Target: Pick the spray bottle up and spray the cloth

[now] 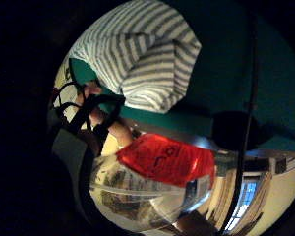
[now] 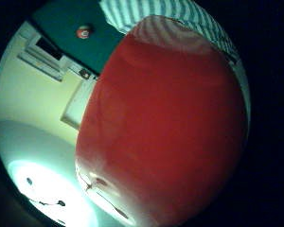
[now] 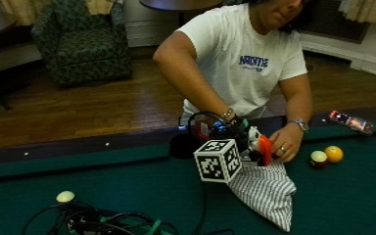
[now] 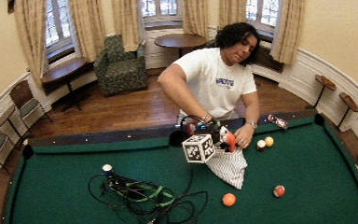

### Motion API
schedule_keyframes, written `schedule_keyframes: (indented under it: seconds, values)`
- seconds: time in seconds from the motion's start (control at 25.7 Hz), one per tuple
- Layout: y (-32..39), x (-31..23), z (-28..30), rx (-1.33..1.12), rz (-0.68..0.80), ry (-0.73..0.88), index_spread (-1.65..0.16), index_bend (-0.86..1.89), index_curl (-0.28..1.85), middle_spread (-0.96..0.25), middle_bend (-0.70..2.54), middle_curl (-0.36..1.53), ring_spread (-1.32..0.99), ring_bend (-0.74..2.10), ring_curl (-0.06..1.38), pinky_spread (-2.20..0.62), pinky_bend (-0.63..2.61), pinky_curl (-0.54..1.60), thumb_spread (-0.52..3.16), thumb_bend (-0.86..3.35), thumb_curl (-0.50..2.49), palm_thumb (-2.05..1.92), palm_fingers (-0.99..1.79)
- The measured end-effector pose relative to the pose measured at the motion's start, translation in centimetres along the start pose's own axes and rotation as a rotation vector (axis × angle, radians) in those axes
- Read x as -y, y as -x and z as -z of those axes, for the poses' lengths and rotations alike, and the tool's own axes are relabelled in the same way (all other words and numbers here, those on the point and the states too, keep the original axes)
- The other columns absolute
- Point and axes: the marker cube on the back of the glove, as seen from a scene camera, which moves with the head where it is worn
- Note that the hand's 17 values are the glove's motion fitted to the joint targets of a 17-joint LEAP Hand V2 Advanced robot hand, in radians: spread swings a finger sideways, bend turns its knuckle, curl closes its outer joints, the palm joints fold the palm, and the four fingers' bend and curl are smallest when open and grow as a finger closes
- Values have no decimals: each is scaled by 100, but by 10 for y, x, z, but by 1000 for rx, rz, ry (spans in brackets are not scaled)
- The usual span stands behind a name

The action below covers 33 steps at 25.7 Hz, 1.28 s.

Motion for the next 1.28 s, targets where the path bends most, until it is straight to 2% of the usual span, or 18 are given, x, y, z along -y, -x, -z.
schedule_keyframes:
  seconds: [0.54,0.93,1.28]
  values:
    - [-30,39,-25,-139,-240,119,-22,38,61,-19,62,59,-22,72,50,-28,50,43,35,-3,85,96,134]
    - [-34,51,-28,-192,-303,168,-23,37,62,-19,61,59,-22,72,50,-28,50,43,35,-3,86,96,134]
    - [-34,51,-26,-234,-280,157,-23,36,62,-19,61,59,-22,71,49,-28,50,42,35,-3,87,96,134]
